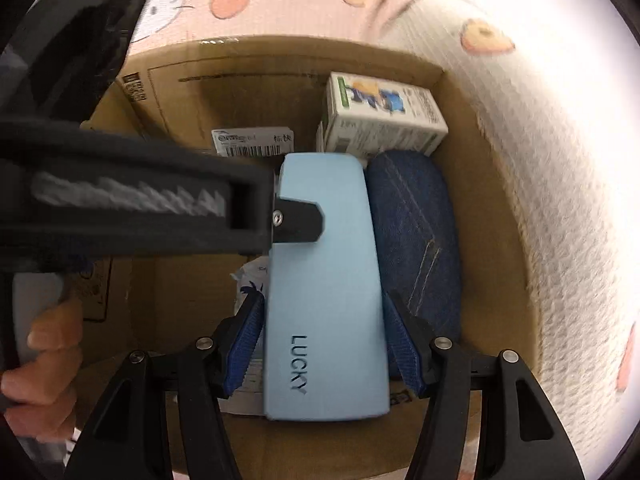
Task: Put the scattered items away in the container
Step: 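Lower the blue case into the box beside the denim glasses case, then open the left gripper to release the blue case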
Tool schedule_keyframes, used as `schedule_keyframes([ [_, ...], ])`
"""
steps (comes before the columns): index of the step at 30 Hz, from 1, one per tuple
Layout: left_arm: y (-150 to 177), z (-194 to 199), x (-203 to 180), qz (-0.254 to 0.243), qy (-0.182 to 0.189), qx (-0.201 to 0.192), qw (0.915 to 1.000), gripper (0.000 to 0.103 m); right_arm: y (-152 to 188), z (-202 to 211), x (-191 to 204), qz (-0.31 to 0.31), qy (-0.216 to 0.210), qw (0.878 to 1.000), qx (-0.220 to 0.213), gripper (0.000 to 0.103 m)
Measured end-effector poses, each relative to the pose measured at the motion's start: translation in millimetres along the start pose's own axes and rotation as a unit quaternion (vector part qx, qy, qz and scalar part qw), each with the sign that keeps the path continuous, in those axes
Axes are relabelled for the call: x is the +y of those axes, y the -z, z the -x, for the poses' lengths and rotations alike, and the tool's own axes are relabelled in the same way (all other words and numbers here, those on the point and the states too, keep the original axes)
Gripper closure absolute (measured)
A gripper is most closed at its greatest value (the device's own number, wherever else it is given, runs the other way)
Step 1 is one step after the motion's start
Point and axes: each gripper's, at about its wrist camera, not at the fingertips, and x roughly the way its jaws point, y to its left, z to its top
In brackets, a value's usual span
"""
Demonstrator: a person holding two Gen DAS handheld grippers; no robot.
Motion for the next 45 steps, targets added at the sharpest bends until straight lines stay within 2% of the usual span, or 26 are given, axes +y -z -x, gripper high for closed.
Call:
schedule_keyframes([
  [4, -1.5, -1.6, 6.2, 0.011, 0.004, 0.005, 0.9999, 0.075, 1.9, 12.7, -9.8, 0.000, -0.015, 1.000, -0.002, 0.044],
  [9, -2.4, -2.4, 9.9, 0.017, 0.007, 0.002, 0.9998, 0.076, 3.7, 23.9, -28.7, -0.029, -0.030, 0.999, -0.015, 0.045],
  [10, -3.4, -1.1, 11.2, 0.016, 0.007, 0.003, 0.9999, 0.076, 4.1, 26.1, -33.3, -0.044, -0.029, 0.998, -0.020, 0.052],
  [11, -4.2, -1.0, 11.7, 0.018, 0.006, 0.003, 0.9998, 0.076, 4.4, 27.4, -36.6, -0.054, -0.029, 0.998, -0.022, 0.067],
  [14, -7.3, -2.9, 14.8, 0.036, 0.003, 0.002, 0.9993, 0.076, 3.7, 22.0, -36.6, -0.059, -0.038, 0.998, -0.002, 0.076],
  [18, -6.7, -1.5, 19.8, 0.031, 0.012, 0.009, 0.9994, 0.076, -0.6, -0.3, -28.5, -0.042, -0.014, 0.998, 0.035, 0.077],
  [21, -4.3, -10.3, 22.4, 0.041, 0.022, 0.049, 0.9977, 0.076, 3.7, -5.1, -27.8, -0.039, -0.007, 0.999, 0.037, 0.077],
  [25, 4.1, -10.3, 14.3, 0.009, 0.004, 0.057, 0.9983, 0.076, 3.8, -6.2, -28.4, -0.030, -0.012, 0.998, 0.051, 0.077],
  [30, 7.6, -7.4, -0.6, -0.056, -0.027, 0.058, 0.9964, 0.077, -5.0, -9.6, -29.4, -0.024, -0.021, 0.997, 0.070, 0.077],
  [34, 5.8, -8.2, 7.9, -0.041, -0.011, 0.059, 0.9974, 0.078, 0.8, -1.6, -25.6, -0.011, -0.041, 0.997, 0.072, 0.077],
  [36, 6.6, -12.2, 9.3, -0.032, -0.007, 0.059, 0.9977, 0.078, 3.0, -7.9, -19.6, 0.004, -0.027, 0.996, 0.083, 0.077],
  [43, 11.1, -10.3, 2.7, -0.048, -0.049, 0.047, 0.9965, 0.078, 5.5, -11.5, -12.8, 0.010, -0.009, 0.996, 0.084, 0.077],
  [45, 13.0, -4.5, 1.0, -0.048, -0.056, 0.040, 0.9965, 0.075, 6.9, -8.2, -15.7, 0.001, -0.009, 0.997, 0.082, 0.077],
])
